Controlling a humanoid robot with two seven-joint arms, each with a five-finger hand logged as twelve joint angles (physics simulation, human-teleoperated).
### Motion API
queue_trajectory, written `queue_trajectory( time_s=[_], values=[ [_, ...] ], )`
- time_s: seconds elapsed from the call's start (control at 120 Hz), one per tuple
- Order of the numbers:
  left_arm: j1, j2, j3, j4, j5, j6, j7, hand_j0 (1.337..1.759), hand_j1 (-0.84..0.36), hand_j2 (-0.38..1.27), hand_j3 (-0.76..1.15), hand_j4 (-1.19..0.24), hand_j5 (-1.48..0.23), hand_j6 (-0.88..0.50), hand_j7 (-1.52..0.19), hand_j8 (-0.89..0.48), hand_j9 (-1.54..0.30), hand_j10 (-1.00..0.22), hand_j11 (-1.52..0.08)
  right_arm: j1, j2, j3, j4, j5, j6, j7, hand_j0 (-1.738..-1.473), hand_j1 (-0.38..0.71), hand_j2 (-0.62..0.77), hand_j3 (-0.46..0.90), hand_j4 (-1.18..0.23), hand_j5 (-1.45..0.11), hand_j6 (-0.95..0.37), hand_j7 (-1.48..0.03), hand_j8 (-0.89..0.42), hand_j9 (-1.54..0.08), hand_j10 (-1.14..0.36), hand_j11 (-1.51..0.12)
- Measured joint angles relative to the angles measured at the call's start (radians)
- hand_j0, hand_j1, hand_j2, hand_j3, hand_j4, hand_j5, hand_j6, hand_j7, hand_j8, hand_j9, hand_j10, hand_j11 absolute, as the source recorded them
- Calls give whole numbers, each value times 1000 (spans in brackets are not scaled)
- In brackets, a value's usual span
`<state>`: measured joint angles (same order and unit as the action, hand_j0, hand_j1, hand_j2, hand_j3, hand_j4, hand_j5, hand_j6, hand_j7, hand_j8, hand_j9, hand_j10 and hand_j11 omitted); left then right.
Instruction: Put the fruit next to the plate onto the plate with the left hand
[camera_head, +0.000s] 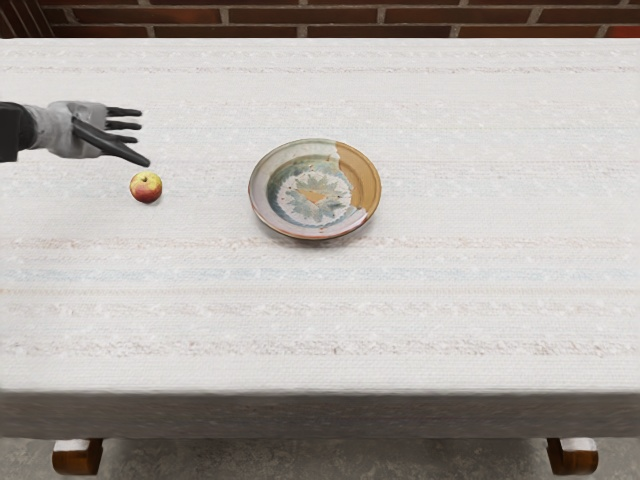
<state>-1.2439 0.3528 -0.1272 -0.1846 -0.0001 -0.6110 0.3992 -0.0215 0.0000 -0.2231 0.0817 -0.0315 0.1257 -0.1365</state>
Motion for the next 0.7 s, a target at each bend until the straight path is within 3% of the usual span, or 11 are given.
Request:
queue_trajectory(
  time_s=[0.167,0.35,0.383,0.425,0.467,0.575,0.7],
  values=[
    [-11,2,2,-1,18,0,0,1658,344,1,0,-4,-5,-4,-5,-4,-5,-4,-5,-5,0,0,0,0,0,0,-1658,-349,0,0,0,0,0,0,0,0,0,0],
    [2,77,43,-9,20,0,1,1658,344,0,0,-6,-5,-6,-5,-6,-5,-5,-5,-10,0,1,0,1,0,0,-1658,-349,0,0,0,0,-1,0,-1,0,0,0],
    [-4,149,56,-37,20,0,0,1658,345,0,0,-7,-5,-8,-5,-7,-5,-6,-5,-10,0,1,0,1,0,0,-1658,-349,0,0,0,0,-1,0,-1,0,-1,0],
    [-46,261,93,-127,20,0,0,1658,344,0,0,-7,-6,-8,-6,-7,-5,-6,-5,-10,0,1,0,1,0,0,-1658,-349,0,0,0,0,0,0,0,0,0,0],
    [-57,299,129,-202,19,0,0,1658,344,1,0,-7,-6,-7,-6,-6,-6,-6,-6,-10,0,1,0,1,0,0,-1658,-349,0,0,0,0,0,0,0,0,0,0],
    [-123,313,245,-324,15,0,-12,1658,343,1,0,-7,-7,-7,-7,-6,-7,-6,-7,-11,0,1,0,1,0,0,-1658,-349,0,0,0,0,0,0,0,0,0,0],
    [-175,293,405,-373,11,0,-97,1658,342,1,0,-8,-8,-8,-8,-7,-8,-7,-8,-11,0,1,0,1,0,0,-1658,-349,0,0,0,0,0,0,0,0,0,0]
  ],
)
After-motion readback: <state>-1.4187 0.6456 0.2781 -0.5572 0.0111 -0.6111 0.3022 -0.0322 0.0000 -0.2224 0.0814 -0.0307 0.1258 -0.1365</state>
